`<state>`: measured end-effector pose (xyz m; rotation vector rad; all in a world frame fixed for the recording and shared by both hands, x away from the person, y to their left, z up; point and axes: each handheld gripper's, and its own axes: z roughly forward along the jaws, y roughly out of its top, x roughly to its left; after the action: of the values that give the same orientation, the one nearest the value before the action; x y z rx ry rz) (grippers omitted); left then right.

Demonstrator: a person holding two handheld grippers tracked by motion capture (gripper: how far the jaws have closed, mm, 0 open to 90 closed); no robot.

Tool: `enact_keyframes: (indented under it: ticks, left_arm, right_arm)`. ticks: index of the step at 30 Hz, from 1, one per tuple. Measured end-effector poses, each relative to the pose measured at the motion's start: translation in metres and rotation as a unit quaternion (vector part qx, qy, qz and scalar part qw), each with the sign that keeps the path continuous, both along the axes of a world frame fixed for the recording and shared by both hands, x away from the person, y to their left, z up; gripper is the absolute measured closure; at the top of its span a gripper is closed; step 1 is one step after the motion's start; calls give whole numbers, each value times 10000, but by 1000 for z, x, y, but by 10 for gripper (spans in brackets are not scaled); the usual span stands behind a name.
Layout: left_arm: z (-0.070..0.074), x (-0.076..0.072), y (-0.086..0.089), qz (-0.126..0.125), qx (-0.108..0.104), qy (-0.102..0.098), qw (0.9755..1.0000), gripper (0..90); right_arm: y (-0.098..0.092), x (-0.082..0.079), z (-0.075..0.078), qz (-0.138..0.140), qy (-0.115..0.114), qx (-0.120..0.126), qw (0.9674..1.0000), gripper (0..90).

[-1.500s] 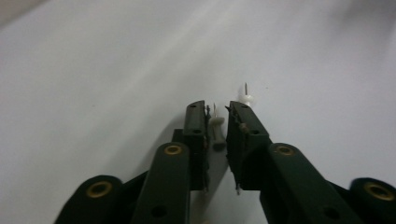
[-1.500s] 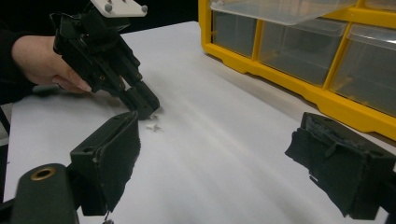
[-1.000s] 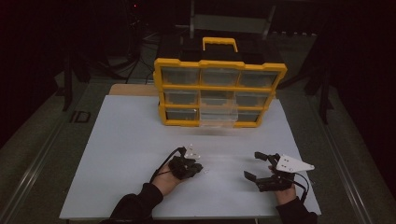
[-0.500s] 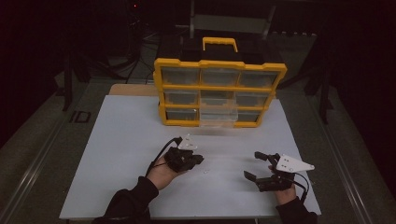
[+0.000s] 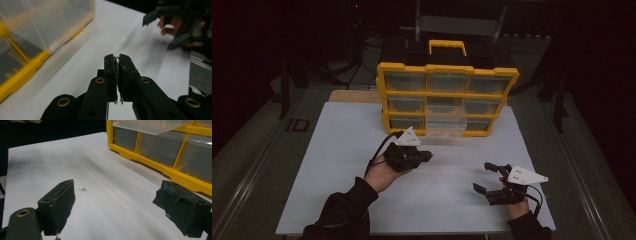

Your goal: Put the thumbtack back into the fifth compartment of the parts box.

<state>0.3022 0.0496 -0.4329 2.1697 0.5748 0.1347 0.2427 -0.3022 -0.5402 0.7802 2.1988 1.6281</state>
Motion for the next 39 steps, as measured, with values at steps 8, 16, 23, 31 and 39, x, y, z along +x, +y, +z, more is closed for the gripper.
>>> enact_keyframes:
  ticks: [8,16,23,31,39]
  left_arm:
    - [22,9,-3,18,-75,-157,9998,848]
    - [46,21,-5,46,-239,-291,9993,848]
    - [63,31,-7,100,-346,-400,9985,848]
    - [76,41,-12,197,-364,-494,9979,848]
    - [84,49,-21,264,-384,-560,9973,848]
  right_arm:
    - [0,0,0,-7,-4,5,10000,137]
    - [0,0,-1,-3,11,5,10000,136]
    - [0,0,-1,-6,15,6,10000,136]
    - [0,0,-1,-9,15,8,10000,136]
    - [0,0,-1,-6,26,10,10000,136]
